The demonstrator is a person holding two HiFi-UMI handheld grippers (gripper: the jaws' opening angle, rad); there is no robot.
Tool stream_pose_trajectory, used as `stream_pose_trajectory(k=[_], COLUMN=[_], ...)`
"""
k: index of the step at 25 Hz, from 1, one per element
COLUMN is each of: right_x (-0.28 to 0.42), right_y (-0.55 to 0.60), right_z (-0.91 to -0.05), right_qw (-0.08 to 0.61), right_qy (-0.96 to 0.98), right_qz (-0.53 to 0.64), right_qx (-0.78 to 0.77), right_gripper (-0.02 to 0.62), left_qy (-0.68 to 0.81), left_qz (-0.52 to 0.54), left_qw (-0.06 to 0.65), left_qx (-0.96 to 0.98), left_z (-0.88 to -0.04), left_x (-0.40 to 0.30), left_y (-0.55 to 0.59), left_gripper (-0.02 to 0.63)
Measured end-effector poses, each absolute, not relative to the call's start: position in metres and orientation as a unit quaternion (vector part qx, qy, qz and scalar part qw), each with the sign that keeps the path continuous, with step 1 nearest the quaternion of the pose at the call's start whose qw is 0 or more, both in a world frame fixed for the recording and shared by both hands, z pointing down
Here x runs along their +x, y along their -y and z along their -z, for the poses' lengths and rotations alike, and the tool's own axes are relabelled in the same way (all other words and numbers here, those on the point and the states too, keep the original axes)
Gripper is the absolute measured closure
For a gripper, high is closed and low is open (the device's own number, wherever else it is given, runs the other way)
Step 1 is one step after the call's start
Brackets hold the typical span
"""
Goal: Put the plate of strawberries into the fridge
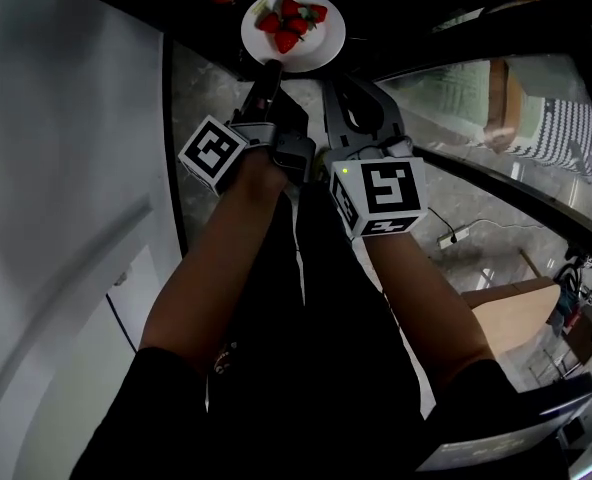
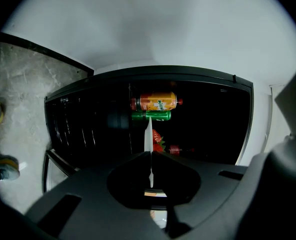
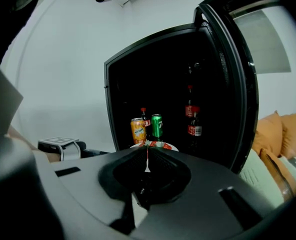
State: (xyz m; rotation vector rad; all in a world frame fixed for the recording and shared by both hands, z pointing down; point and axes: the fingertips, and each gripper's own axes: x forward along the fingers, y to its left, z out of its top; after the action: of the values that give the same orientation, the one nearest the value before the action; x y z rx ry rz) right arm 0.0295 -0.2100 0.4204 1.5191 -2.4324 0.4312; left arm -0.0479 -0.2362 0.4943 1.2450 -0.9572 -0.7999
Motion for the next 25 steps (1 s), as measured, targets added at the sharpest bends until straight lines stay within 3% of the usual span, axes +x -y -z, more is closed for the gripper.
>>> stream_pose_trajectory(k=[25], right_x=[0.037], right_y=[0.246], right_z=[-0.452], right_qw=[0.125], right_qy=[0.818], right_qz=[-0.15], right_qx=[0.542], right_gripper=[0.583], left_qy=[0.46], left_qz=[0.326], left_qw=[0.639], left_qx=[0.524], left_z=[-0.537], left_x=[-0.05], left_y=[0.277], left_gripper=[0.595])
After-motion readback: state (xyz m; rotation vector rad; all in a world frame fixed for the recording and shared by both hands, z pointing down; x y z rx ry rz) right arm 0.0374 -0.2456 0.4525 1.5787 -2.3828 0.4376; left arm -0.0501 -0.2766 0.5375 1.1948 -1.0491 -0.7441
